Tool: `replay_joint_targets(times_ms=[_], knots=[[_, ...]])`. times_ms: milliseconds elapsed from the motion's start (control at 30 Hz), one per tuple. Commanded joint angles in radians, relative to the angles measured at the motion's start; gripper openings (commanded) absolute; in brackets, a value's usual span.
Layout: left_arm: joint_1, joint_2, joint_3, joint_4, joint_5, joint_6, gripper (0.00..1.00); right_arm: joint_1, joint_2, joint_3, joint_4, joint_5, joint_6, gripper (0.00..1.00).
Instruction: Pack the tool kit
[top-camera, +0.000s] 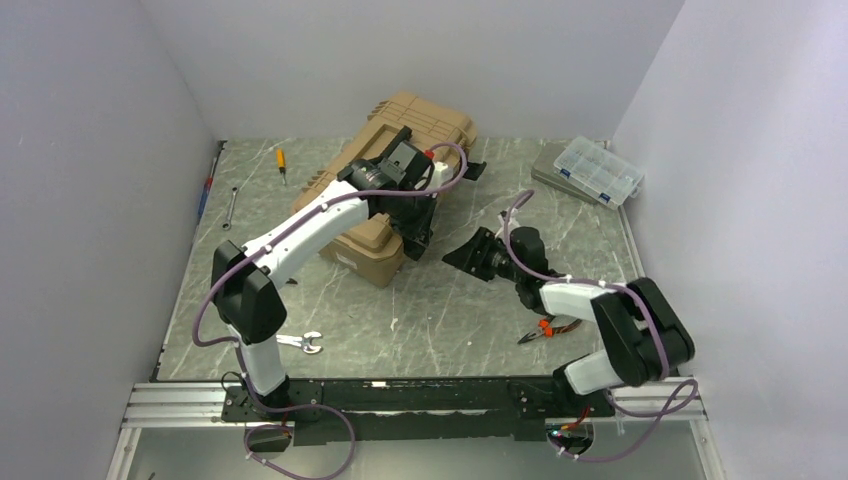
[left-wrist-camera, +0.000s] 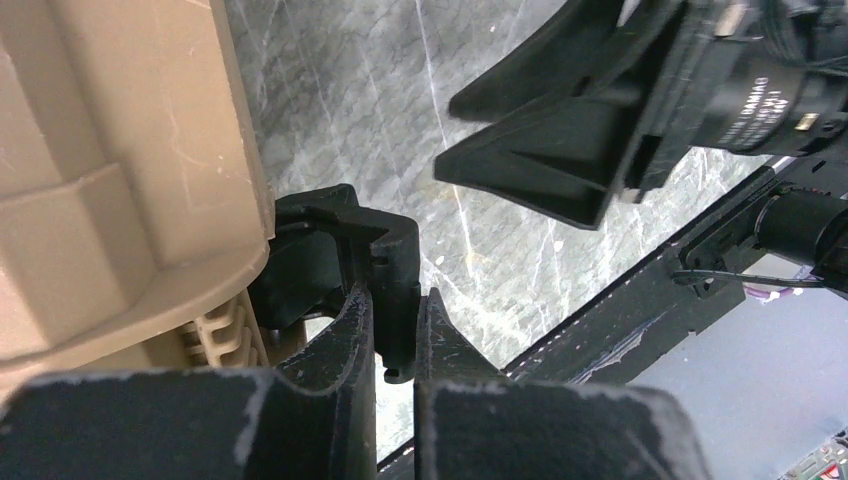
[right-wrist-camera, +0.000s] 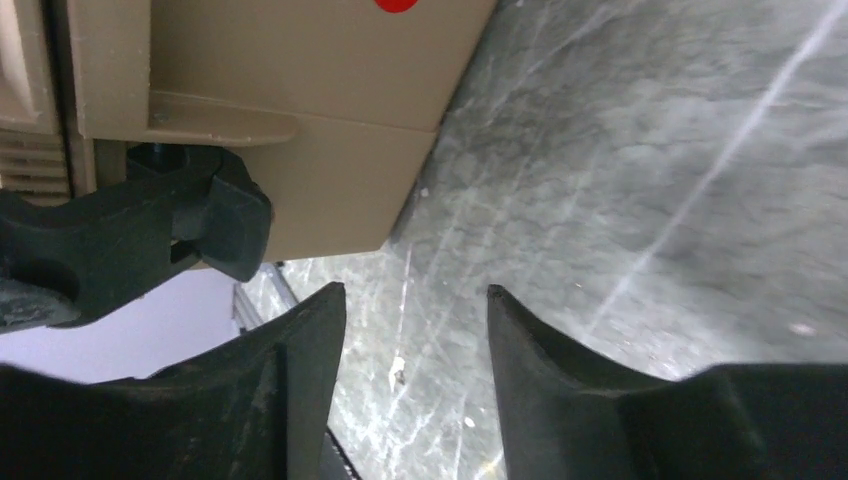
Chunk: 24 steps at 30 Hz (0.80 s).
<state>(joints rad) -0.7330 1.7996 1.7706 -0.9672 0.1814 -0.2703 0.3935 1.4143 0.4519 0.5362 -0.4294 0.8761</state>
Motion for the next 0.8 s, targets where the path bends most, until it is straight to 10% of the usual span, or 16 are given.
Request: replay_joint_targets(times_ms=[0, 200, 767], knots=[[0.011, -0.135, 0.044, 0.118, 0.016, 0.084, 0.0, 0.036, 0.116, 0.057, 0.251, -0.05, 0.112, 0.47], [0.016, -0.142, 0.047, 0.111, 0.02, 0.089, 0.0, 0.078, 0.287, 0.143, 0.293, -0.016, 0.162, 0.0], [0.02, -0.175, 0.03, 0.102, -0.038, 0.073, 0.09, 0.188, 0.394, 0.278, 0.469, -0.03, 0.254, 0.0]])
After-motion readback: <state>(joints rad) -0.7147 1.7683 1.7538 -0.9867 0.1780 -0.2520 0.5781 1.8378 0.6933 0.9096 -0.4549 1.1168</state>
